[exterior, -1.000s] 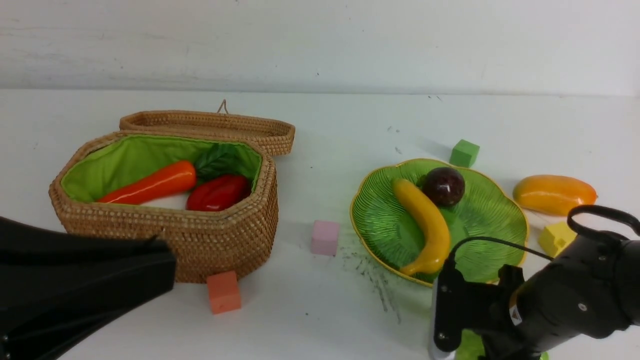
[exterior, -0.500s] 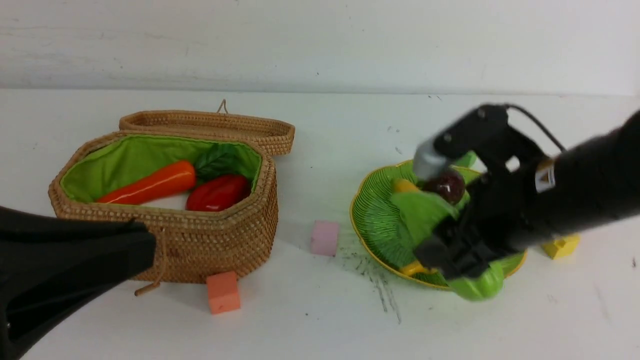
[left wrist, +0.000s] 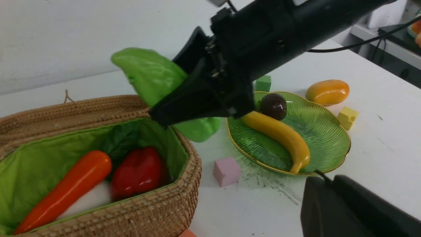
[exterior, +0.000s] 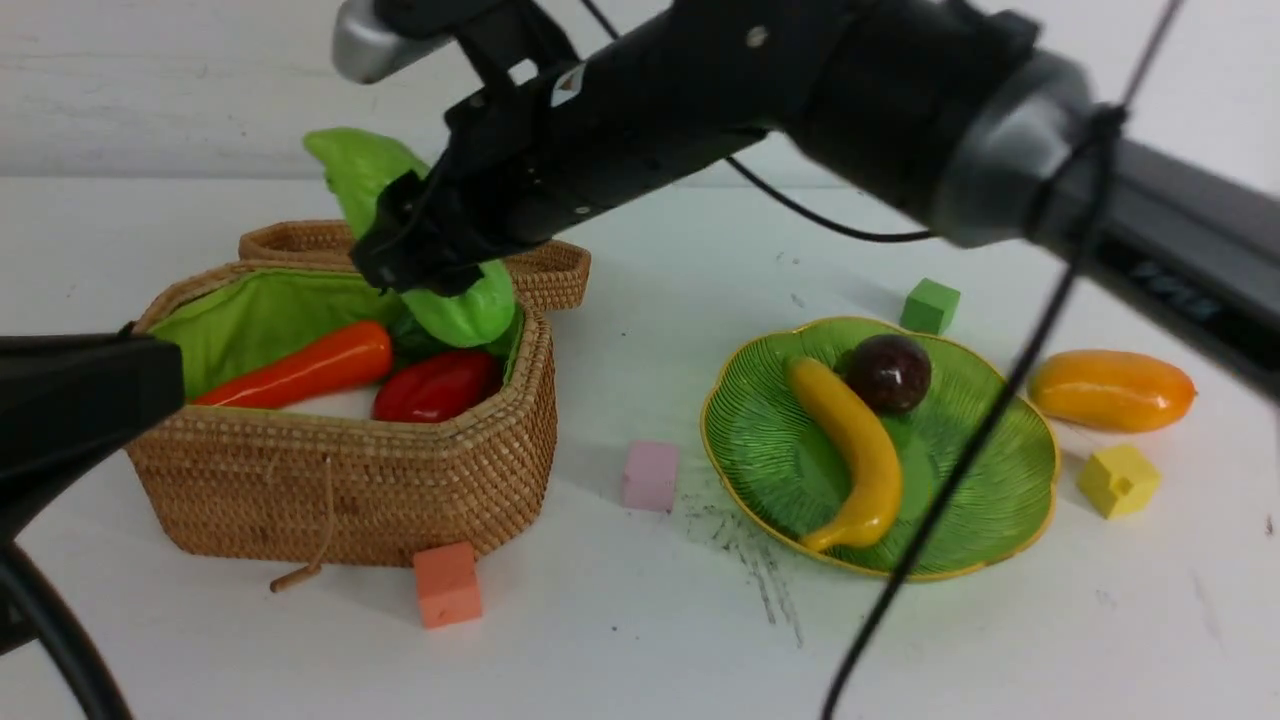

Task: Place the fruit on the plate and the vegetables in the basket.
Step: Take a chayote with your right arm and place it on the basket on the left, then use the right arm to grab a mango and put it into the right plate

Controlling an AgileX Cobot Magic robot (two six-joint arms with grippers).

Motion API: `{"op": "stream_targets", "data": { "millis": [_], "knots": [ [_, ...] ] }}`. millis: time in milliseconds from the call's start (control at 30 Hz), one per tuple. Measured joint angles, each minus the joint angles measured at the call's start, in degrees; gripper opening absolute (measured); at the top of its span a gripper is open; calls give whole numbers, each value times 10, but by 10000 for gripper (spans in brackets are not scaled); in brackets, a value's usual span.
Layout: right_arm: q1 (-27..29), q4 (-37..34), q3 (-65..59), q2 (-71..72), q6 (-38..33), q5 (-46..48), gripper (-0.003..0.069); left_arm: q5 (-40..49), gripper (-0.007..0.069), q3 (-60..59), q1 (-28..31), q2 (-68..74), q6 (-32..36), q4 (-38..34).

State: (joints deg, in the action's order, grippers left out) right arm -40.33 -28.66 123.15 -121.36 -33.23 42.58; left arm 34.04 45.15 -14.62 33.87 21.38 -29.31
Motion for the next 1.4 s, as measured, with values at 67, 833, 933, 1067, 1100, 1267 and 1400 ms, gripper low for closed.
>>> {"op": "stream_targets", "data": {
  "millis": [67, 833, 933, 1067, 1100, 1267, 1400],
  "knots": [
    [0, 1, 37, -39, -5, 0, 444, 0, 29, 0, 0, 0, -9, 6],
    [66, 299, 85, 113, 133, 289, 138, 88, 38, 0, 0, 0, 120, -116],
    [132, 326, 49, 139, 176, 291, -1, 124, 38, 0, 0, 0, 204, -210],
    [240, 328, -55, 181, 214, 291, -13, 143, 38, 0, 0, 0, 278, -301],
    [264, 327, -81, 186, 214, 291, -11, 144, 38, 0, 0, 0, 289, -313],
    [390, 291, -164, 167, 114, 291, 67, 144, 39, 0, 0, 0, 309, -324],
    [432, 212, -174, 114, 4, 257, 265, 144, 39, 0, 0, 0, 310, -324]
  ]
}}
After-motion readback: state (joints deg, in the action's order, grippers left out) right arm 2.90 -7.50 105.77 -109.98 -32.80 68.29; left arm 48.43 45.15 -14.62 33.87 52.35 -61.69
